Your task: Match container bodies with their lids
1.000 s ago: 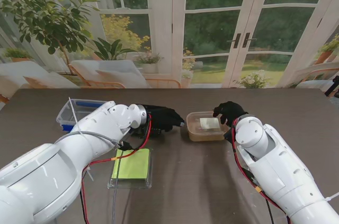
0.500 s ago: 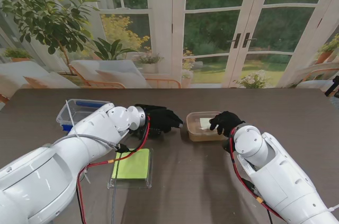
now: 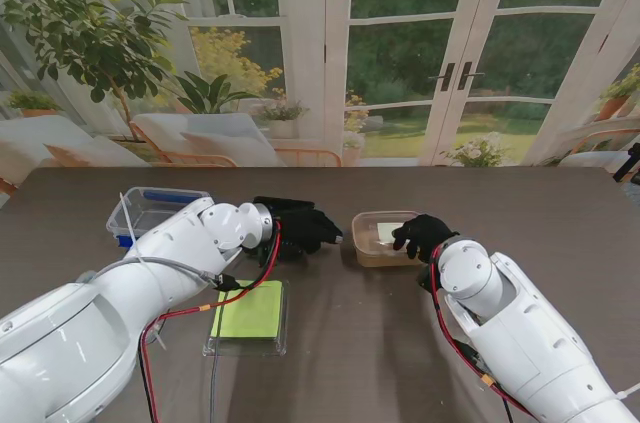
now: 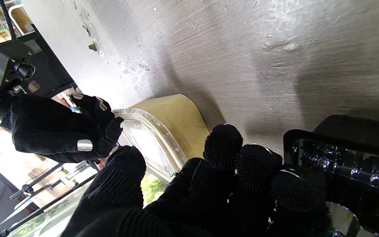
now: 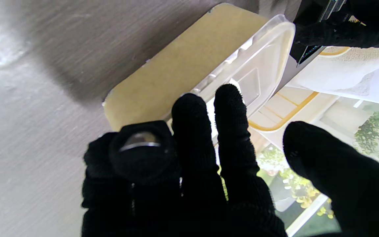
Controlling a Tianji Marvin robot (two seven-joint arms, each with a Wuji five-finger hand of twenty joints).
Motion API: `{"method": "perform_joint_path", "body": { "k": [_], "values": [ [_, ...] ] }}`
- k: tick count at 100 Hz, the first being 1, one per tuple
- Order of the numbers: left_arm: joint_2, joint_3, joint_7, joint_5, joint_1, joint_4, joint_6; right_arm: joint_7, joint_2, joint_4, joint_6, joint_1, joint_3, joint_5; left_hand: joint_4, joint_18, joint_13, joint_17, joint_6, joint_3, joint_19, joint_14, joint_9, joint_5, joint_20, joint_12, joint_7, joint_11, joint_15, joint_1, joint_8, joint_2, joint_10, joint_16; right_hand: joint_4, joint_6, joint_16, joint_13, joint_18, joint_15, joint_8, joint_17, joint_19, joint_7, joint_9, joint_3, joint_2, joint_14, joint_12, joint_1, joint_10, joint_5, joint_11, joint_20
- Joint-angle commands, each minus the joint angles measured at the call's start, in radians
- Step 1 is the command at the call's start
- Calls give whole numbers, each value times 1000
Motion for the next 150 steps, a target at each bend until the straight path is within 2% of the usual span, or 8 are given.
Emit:
{"method": "perform_joint_path", "body": {
  "k": [1, 54, 86, 104, 117, 150],
  "values": [
    [1, 1, -18, -3, 0, -9, 6, 19, -4, 5, 1, -6, -3, 2, -10, -51, -7, -26, -7, 8, 6, 75, -5, -10, 0, -6, -3, 2, -9, -16, -4, -8, 27, -10, -14, 0, -9, 19, 5, 1, -3, 97, 6, 12, 7, 35, -6, 26, -9, -8, -8, 8, -7, 22],
    [9, 3, -17, -6, 7, -27, 25, 35, 1, -1, -1, -22, 1, 4, -10, -51, -9, -26, -6, 3, 6, 77, -5, -14, 0, -6, -4, 1, -13, -14, -4, -7, 28, -11, -9, -1, -10, 16, 3, 0, 7, 90, 3, 8, 8, 33, -1, 26, -9, -11, -8, 4, -7, 21],
    [23, 5, -15, -8, 16, -55, 44, 33, -1, 12, -3, -24, -6, 10, -9, -51, -9, -27, -6, 1, 6, 78, -5, -14, 0, -6, -4, 1, -13, -14, -4, -6, 27, -10, -3, 3, -10, 15, 2, 1, 18, 87, 2, 4, 6, 30, 6, 28, -9, -14, -7, -1, -7, 21],
    [31, 6, -12, -7, 20, -69, 49, 23, -4, 13, -3, -22, -5, 15, -9, -51, -9, -26, -6, 0, 6, 77, -6, -12, 0, -6, -3, 1, -13, -13, -4, -6, 26, -10, 10, -11, -9, 11, 2, 1, 24, 82, 0, -37, 4, 27, 18, 31, -10, -15, -4, -71, -7, 21],
    [56, 4, 1, -4, 33, -120, 68, 8, -7, -2, -4, -23, 2, 15, -9, -51, -9, -26, -8, -1, 6, 77, -6, -13, 0, -6, -3, 1, -13, -13, -4, -7, 27, -10, 14, -34, -8, 9, 5, 2, 25, 76, 0, -87, 1, 22, 17, 35, -9, -15, -2, -154, -7, 22],
    [151, -33, 50, 44, 99, -318, 138, -10, -3, -99, 6, -58, 35, -9, -9, -55, -16, -40, -16, -1, -9, 76, -11, 1, -6, -17, 1, -18, -33, -13, -3, -7, 26, -18, 15, -38, -7, 7, 6, 2, 57, 75, -1, -116, -2, 15, 16, 36, -9, -16, -2, -181, -7, 24]
  ]
}}
